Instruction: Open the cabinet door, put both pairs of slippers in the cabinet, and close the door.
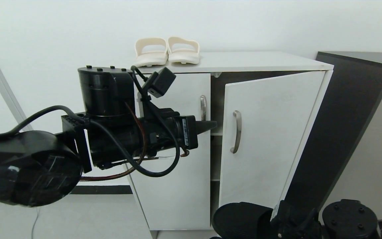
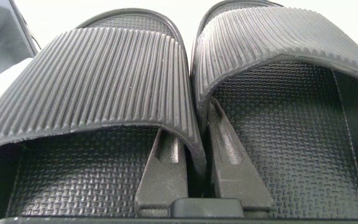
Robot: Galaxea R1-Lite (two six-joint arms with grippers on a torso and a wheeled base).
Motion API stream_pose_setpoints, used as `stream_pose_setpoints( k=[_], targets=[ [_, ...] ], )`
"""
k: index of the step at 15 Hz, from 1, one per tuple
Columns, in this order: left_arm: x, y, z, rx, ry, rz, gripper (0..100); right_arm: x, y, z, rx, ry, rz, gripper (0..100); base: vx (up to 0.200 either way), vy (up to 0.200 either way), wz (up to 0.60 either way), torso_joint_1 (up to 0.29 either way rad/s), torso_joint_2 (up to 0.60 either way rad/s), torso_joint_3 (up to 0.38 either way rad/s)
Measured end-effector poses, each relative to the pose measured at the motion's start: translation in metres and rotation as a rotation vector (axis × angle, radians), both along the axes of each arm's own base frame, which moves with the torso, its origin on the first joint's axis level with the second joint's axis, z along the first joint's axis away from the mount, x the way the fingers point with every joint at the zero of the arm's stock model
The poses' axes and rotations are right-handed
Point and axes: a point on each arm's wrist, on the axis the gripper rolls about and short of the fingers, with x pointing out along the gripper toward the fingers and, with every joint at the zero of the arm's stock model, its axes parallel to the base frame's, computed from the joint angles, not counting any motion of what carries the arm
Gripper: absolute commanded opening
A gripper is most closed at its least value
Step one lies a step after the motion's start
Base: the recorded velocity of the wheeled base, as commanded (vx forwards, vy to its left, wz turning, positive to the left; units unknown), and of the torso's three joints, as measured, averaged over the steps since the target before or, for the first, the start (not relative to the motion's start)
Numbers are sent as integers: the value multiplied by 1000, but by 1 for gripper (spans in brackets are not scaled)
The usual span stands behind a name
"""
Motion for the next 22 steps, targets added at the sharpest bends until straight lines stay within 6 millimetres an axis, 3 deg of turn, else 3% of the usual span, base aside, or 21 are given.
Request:
stream_pose_setpoints(
  k=[3,10,14,18,22],
  targets=[
    [17,-1,0,-5,-2,28,0,-2,1,0,0,1,9,0,0,0,0,0,0,0],
    [40,-36,-2,-22,-10,-19,0,-10,3,-5,-21,19,44,0,0,0,0,0,0,0],
    [47,-46,-6,-62,-32,-16,0,-15,3,-9,-36,30,67,0,-200,0,0,2,4,0],
    [34,-68,-12,-54,-21,-74,0,-19,2,-11,-41,43,92,0,-200,0,0,2,5,2],
    [16,-83,-3,-120,-96,-120,0,-21,2,-11,-43,45,99,0,-100,0,0,0,2,2]
  ],
)
